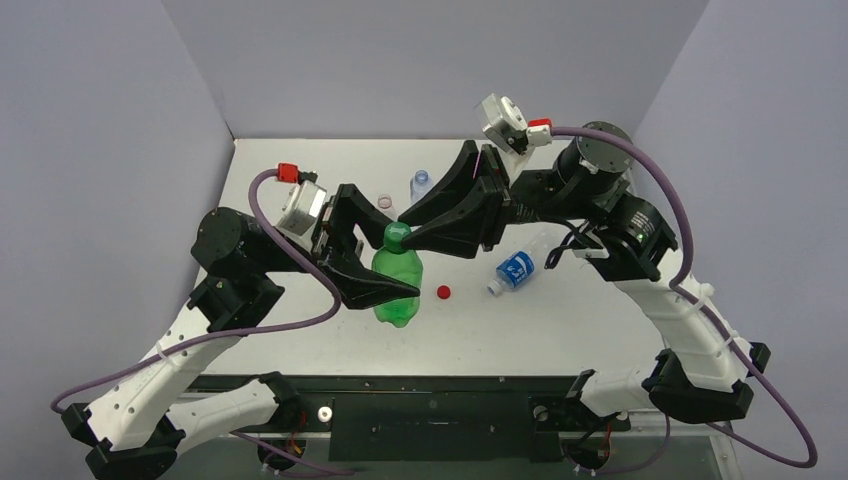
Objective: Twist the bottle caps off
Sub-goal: Unscrew the bottle cap from the plastic bottle.
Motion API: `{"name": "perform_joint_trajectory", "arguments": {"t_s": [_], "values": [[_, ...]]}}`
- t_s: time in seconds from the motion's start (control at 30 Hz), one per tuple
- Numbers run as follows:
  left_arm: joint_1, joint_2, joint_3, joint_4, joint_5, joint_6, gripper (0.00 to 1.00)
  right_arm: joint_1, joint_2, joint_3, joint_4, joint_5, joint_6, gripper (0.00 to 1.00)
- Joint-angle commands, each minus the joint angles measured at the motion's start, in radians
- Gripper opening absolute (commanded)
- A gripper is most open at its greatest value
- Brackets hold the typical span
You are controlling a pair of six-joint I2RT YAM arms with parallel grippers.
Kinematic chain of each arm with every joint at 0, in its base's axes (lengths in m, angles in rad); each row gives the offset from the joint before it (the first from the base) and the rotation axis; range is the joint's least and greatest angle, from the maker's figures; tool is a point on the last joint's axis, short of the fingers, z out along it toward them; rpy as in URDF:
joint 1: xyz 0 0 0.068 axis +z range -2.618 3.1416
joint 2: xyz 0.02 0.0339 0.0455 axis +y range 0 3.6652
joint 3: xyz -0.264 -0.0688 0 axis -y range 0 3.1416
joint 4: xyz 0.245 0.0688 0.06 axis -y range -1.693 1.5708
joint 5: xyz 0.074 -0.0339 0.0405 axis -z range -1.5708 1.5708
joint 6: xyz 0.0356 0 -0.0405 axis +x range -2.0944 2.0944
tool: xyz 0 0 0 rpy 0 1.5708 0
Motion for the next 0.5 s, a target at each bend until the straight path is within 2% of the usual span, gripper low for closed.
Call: {"name": "perform_joint_trajectory", "arguments": {"t_s": [0.0,0.13,0.2,0.23,0.27,0.37,0.4,0.47], "values": [[-0.01,0.009,0.043,0.028,0.088,-0.034,0.0,-0.012,-0.037,-0.07,0.188,-0.134,0.067,0.0],[-0.009,0.011,0.039,0.019,0.097,-0.011,0.0,-0.026,-0.046,-0.062,0.173,-0.056,0.058,0.0],[-0.01,0.011,0.032,0.015,0.1,0.031,0.0,-0.033,-0.052,-0.036,0.113,0.048,0.02,0.25],[-0.01,0.011,0.03,0.006,0.102,0.051,0.0,-0.033,-0.062,-0.028,0.071,0.091,-0.008,0.31],[-0.01,0.011,0.024,-0.001,0.103,0.098,0.0,-0.032,-0.066,-0.015,0.052,0.168,-0.018,0.44],[-0.006,0.002,0.007,-0.074,0.077,0.256,0.0,-0.007,-0.107,-0.027,-0.018,0.323,-0.082,0.61],[-0.001,-0.001,0.0,-0.105,0.061,0.347,0.0,0.006,-0.132,-0.047,-0.043,0.425,-0.124,0.68],[0.0,-0.009,-0.008,-0.153,0.047,0.51,0.0,0.051,-0.169,-0.087,-0.074,0.571,-0.187,0.72]]}}
